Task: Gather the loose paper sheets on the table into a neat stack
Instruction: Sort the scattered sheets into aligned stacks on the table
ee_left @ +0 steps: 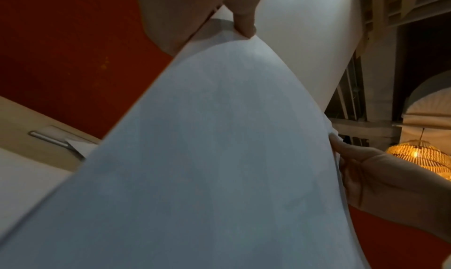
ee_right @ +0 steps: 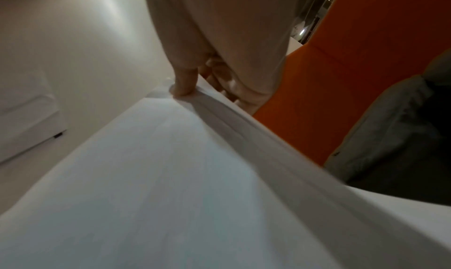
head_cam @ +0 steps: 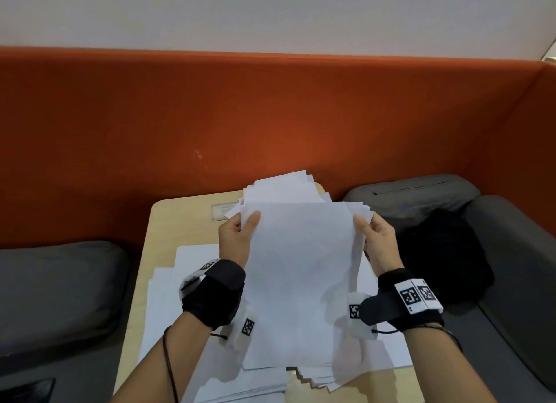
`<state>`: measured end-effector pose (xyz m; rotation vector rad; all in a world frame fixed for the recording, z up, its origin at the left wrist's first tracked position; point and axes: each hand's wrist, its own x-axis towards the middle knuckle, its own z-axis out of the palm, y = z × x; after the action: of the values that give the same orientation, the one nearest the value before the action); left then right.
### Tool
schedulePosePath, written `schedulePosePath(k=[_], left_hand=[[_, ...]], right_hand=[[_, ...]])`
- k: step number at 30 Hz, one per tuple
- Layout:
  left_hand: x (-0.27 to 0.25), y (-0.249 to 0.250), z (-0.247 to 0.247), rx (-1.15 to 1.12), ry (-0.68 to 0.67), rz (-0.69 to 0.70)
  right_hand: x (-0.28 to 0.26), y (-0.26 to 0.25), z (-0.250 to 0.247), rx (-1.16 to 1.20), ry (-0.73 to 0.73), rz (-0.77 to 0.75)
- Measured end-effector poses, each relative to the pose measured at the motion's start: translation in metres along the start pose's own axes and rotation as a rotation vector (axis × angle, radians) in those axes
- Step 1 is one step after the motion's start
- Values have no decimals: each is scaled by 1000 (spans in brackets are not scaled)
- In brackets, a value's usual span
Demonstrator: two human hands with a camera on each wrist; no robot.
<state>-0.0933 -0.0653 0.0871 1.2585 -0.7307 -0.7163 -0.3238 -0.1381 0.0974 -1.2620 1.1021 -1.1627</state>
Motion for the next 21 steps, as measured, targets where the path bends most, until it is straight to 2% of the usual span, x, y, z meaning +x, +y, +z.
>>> schedulePosePath(k=[5, 8, 10, 12, 15, 21], left_hand=[[4, 4, 0, -8, 57, 7], [-6, 6, 0, -45, -46, -62], [-16, 1, -3, -8, -149, -139], [-22, -10, -7, 43, -186, -150], [-22, -12, -8, 32, -149, -129], [-14, -4, -3, -30, -71, -54]], right_hand=[[-1, -3, 9, -36, 39, -84], [0, -1, 12, -51, 82, -104], [1, -1, 12, -57, 78, -124], [3, 0, 10, -61, 75, -117], [3, -1, 7, -21, 43, -77], [-9, 3, 3, -12, -124, 27]])
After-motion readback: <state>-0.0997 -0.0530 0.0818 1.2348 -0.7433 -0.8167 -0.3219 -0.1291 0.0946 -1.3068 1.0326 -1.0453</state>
